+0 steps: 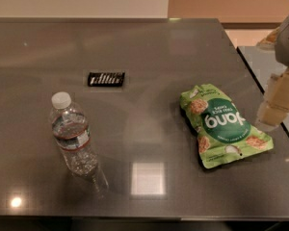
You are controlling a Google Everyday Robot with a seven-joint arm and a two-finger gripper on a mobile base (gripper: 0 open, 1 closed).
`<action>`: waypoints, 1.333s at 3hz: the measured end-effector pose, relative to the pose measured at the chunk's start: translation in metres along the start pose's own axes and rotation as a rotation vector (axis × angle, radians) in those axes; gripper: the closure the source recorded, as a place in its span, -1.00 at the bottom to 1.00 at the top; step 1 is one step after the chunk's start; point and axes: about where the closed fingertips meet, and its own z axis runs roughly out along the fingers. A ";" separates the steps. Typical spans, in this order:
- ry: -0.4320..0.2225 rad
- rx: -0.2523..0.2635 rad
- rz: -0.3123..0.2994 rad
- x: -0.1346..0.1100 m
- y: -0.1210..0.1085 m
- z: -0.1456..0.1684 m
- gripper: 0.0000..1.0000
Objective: Pick rxbar chocolate
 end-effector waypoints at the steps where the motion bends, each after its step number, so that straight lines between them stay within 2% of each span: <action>1: -0.001 0.002 0.000 0.000 0.000 0.000 -1.00; 3: -0.078 0.016 -0.013 -0.019 -0.017 0.000 -1.00; 4: -0.143 0.011 -0.038 -0.043 -0.031 0.008 -1.00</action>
Offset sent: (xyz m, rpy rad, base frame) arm 0.0115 0.0065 0.0046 0.0571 -0.0157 0.0181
